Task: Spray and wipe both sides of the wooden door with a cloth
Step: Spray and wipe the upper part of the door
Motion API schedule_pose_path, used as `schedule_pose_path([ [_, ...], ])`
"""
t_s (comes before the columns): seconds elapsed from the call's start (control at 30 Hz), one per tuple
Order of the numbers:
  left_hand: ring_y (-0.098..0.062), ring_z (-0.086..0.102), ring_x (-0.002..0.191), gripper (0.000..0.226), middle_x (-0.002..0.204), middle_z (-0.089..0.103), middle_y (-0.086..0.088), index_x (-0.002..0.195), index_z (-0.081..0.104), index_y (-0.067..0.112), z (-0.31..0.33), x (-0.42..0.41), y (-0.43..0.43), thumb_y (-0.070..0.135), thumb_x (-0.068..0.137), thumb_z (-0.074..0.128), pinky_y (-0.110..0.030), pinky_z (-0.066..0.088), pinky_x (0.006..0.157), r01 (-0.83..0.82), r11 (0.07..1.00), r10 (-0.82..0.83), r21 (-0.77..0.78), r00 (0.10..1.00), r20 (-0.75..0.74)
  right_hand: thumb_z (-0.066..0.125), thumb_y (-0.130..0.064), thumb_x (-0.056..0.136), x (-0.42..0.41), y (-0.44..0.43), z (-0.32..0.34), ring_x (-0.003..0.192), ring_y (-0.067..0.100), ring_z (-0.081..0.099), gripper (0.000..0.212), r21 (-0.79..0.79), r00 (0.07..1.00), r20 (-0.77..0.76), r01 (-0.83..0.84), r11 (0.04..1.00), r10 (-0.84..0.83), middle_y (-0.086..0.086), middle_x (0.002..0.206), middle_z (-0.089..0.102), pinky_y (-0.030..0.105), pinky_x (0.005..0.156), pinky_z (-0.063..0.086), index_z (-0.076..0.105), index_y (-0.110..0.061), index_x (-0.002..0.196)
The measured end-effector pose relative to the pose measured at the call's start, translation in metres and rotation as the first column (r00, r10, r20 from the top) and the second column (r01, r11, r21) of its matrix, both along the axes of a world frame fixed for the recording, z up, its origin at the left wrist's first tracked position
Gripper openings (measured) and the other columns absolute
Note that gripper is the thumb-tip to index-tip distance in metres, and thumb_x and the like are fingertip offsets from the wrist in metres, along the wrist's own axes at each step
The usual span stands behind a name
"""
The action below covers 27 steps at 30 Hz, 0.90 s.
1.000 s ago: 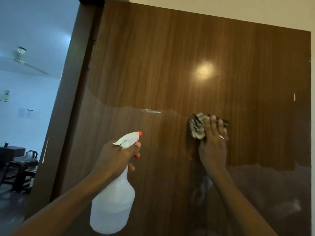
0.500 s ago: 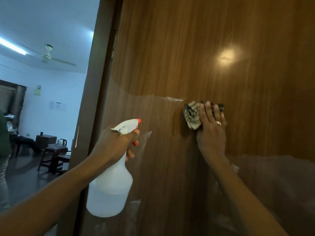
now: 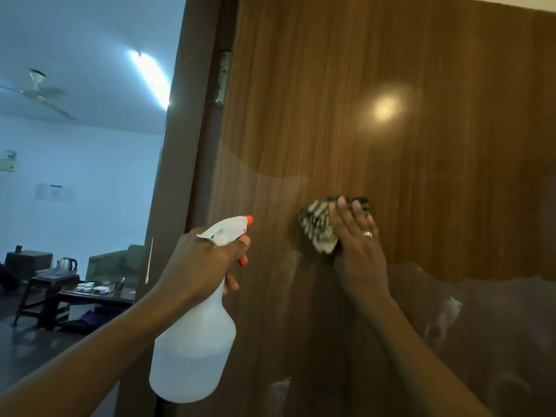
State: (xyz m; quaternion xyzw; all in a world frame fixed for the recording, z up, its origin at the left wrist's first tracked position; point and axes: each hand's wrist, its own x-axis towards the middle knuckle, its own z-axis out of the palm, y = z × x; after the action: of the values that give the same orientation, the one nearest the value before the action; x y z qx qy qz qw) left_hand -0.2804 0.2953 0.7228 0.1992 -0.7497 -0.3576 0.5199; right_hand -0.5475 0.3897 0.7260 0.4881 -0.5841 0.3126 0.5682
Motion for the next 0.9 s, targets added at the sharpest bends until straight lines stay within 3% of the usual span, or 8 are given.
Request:
schedule_pose_path([
  [0.07, -0.024, 0.068, 0.055, 0.026, 0.082, 0.072, -0.002, 0.098, 0.065, 0.018, 0.0, 0.005, -0.015, 0.041, 0.088, 0.058, -0.027, 0.053, 0.051, 0.015, 1.0, -0.015, 0.013, 1.0, 0.0, 0.054, 0.0, 0.084, 0.027, -0.025, 0.037, 0.15, 0.029, 0.023, 0.071, -0.096, 0.998, 0.067, 0.013, 0.995, -0.007, 0.006, 0.159, 0.034, 0.046, 0.121, 0.017, 0.039, -0.014, 0.152],
  [0.17, -0.022, 0.068, 0.054, 0.027, 0.081, 0.072, -0.001, 0.098, 0.066, 0.018, -0.002, 0.011, -0.034, 0.041, 0.087, 0.058, -0.027, 0.052, 0.051, 0.031, 0.999, -0.031, 0.019, 1.0, -0.003, 0.055, -0.005, 0.083, 0.069, -0.074, 0.058, 0.148, 0.03, 0.028, 0.068, -0.066, 1.0, -0.022, -0.014, 0.998, 0.013, 0.007, 0.157, 0.039, 0.049, 0.119, 0.021, 0.043, -0.014, 0.149],
  [0.33, -0.021, 0.067, 0.05, 0.025, 0.079, 0.072, 0.0, 0.096, 0.067, 0.016, -0.007, 0.027, -0.054, 0.039, 0.089, 0.059, -0.028, 0.054, 0.052, 0.034, 0.999, -0.034, 0.012, 0.999, -0.021, 0.058, -0.005, 0.091, 0.069, -0.074, -0.012, 0.15, 0.025, 0.026, 0.063, 0.108, 0.979, -0.202, 0.048, 0.993, -0.025, 0.005, 0.158, 0.036, 0.048, 0.12, 0.024, 0.041, -0.014, 0.151],
  [0.47, -0.025, 0.067, 0.052, 0.025, 0.078, 0.072, -0.003, 0.098, 0.065, 0.016, -0.015, 0.041, -0.071, 0.038, 0.088, 0.06, -0.032, 0.056, 0.054, 0.083, 0.996, -0.083, 0.037, 0.997, -0.002, 0.037, -0.01, 0.09, 0.065, -0.059, -0.008, 0.15, 0.024, 0.023, 0.062, 0.019, 0.999, -0.032, 0.043, 0.999, -0.042, 0.002, 0.159, 0.033, 0.05, 0.119, 0.026, 0.037, -0.018, 0.152],
  [0.57, -0.024, 0.067, 0.051, 0.025, 0.072, 0.07, -0.004, 0.094, 0.065, 0.012, -0.018, 0.046, -0.078, 0.036, 0.089, 0.059, -0.026, 0.054, 0.051, 0.072, 0.997, -0.073, 0.034, 0.997, 0.006, 0.045, -0.007, 0.091, 0.098, -0.089, 0.05, 0.151, 0.029, 0.019, 0.064, -0.111, 0.994, 0.112, 0.031, 0.993, -0.018, 0.006, 0.161, 0.031, 0.049, 0.123, 0.017, 0.035, -0.017, 0.154],
  [0.7, -0.024, 0.067, 0.051, 0.023, 0.073, 0.071, -0.004, 0.1, 0.065, 0.013, -0.022, 0.051, -0.079, 0.034, 0.09, 0.058, -0.027, 0.052, 0.051, 0.096, 0.995, -0.096, 0.002, 0.995, 0.004, 0.047, -0.031, 0.093, 0.139, -0.134, 0.087, 0.15, 0.031, 0.022, 0.062, -0.018, 0.998, -0.046, 0.036, 0.999, -0.037, 0.006, 0.16, 0.032, 0.047, 0.122, 0.013, 0.037, -0.018, 0.152],
  [0.83, -0.029, 0.066, 0.05, 0.018, 0.072, 0.072, -0.006, 0.095, 0.068, 0.013, -0.029, 0.056, -0.078, 0.029, 0.091, 0.06, -0.03, 0.051, 0.046, 0.15, 0.989, -0.149, 0.02, 0.988, -0.041, 0.067, -0.002, 0.085, 0.139, -0.146, -0.001, 0.149, 0.031, 0.026, 0.071, 0.117, 0.962, -0.274, 0.037, 0.992, -0.004, 0.008, 0.157, 0.037, 0.05, 0.122, 0.017, 0.041, -0.018, 0.15],
  [0.9, -0.021, 0.065, 0.048, 0.021, 0.068, 0.07, -0.005, 0.093, 0.066, 0.011, -0.036, 0.057, -0.076, 0.032, 0.089, 0.061, -0.022, 0.05, 0.045, 0.133, 0.991, -0.132, 0.032, 0.991, -0.032, 0.068, -0.009, 0.087, 0.13, -0.134, -0.07, 0.15, 0.03, 0.022, 0.069, 0.226, 0.949, -0.315, 0.044, 0.973, 0.03, 0.008, 0.157, 0.039, 0.051, 0.122, 0.015, 0.04, -0.02, 0.149],
])
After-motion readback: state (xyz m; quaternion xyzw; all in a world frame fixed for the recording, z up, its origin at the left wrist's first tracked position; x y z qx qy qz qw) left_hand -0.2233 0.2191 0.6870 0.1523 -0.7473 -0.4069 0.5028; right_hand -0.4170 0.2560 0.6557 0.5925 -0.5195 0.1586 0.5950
